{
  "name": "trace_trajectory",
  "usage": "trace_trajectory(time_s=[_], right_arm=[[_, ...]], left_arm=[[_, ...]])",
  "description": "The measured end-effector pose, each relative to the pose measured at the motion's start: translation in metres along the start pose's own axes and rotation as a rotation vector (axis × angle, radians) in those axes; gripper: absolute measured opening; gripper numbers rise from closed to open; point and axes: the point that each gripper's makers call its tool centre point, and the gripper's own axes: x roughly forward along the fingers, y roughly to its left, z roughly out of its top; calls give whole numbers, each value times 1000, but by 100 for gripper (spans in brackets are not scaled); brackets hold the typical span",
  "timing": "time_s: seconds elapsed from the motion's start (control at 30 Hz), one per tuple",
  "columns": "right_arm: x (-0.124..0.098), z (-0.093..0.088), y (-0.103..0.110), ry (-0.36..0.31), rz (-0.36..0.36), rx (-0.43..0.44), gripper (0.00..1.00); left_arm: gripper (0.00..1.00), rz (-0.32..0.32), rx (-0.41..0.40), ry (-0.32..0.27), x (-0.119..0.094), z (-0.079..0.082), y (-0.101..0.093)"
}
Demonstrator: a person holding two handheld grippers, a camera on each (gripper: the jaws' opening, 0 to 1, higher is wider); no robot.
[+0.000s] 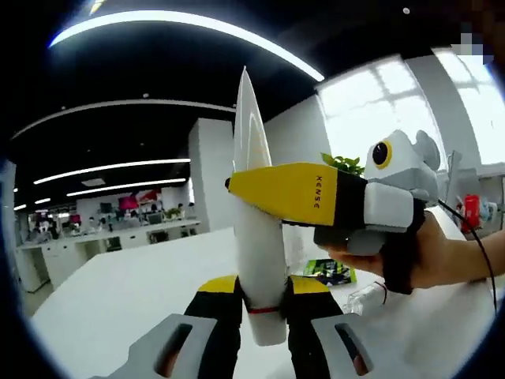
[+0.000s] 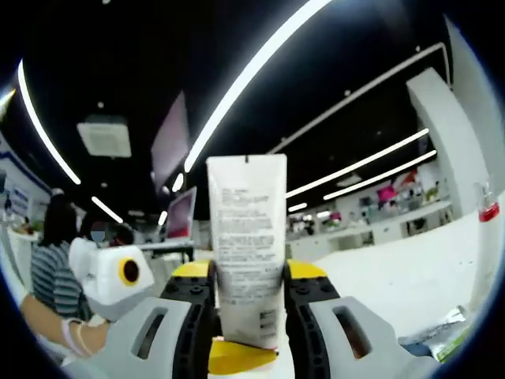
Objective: Arrange the skincare products in the storage area until every visible bottle or jar stands upright without overlapping.
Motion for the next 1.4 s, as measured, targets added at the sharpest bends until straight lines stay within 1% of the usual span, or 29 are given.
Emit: trace_trajectory(time_s=[0.03,0.07,0.17,0.23,0.3,0.43,0.47,0.5,0.53,0.57,0.6,0.63,0.67,0.7,0.73,0.77,0.83,0.9,1.0,1.03,1.07,1.1,1.17,1.23,1.3,1.4], right_arm=[[1,-2,2,9,7,3,40],[1,-2,3,13,11,10,41],[2,-4,6,20,27,8,43],[2,-5,8,31,38,21,49],[1,-6,7,39,35,36,53],[-2,-3,7,37,41,46,51],[-2,-1,7,26,44,63,50],[-3,2,10,15,60,99,49],[-4,3,15,13,89,145,49],[-5,2,15,19,94,154,49],[-5,0,12,30,76,144,49],[-5,0,12,32,74,139,48],[-4,-1,7,38,58,113,46],[-5,-1,4,44,37,105,41],[-6,0,4,39,38,101,36],[-7,1,5,36,39,98,35],[-7,3,3,29,27,81,38],[-8,5,1,19,8,60,36],[-10,-1,0,54,-4,18,34],[-10,-3,-1,68,-10,-3,34],[-10,-4,-1,73,-13,-10,34],[-9,-5,-3,75,-21,-37,34],[-9,-6,-3,72,-28,-41,36],[-8,-10,-3,88,-23,-44,38],[-8,-13,-6,102,-29,-51,36],[-9,-13,-9,99,-33,-2,34]], left_arm=[[20,-4,-13,-4,-1,1,0],[19,-6,-17,-5,-1,2,0],[19,13,-22,-16,-5,1,5],[19,6,-43,-37,-7,5,6],[19,-5,-57,-45,-9,6,5],[19,-20,-38,-57,-9,8,2],[19,-33,-38,-59,-7,8,1],[19,-61,-53,-56,-5,7,-2],[19,-69,-60,-59,-5,8,-5],[19,-70,-47,-57,-5,8,-7],[19,-66,-27,-54,-3,7,-7],[19,-65,-24,-54,-3,7,-7],[19,-68,-27,-53,-2,7,-7],[19,-78,-34,-51,-1,7,-7],[19,-85,-41,-51,0,6,-8],[19,-88,-38,-49,0,6,-9],[19,-80,-16,-42,0,4,-9],[19,-80,-11,-36,1,2,-10],[19,-69,6,-15,2,-2,-8],[19,-44,44,2,0,-6,-8],[20,-31,59,9,1,-7,-5],[20,-10,66,17,3,-8,-2],[20,-7,61,24,2,-10,-3],[20,-5,58,31,1,-12,-1],[20,-1,65,37,1,-15,-1],[20,-2,69,38,-1,-15,-3]])
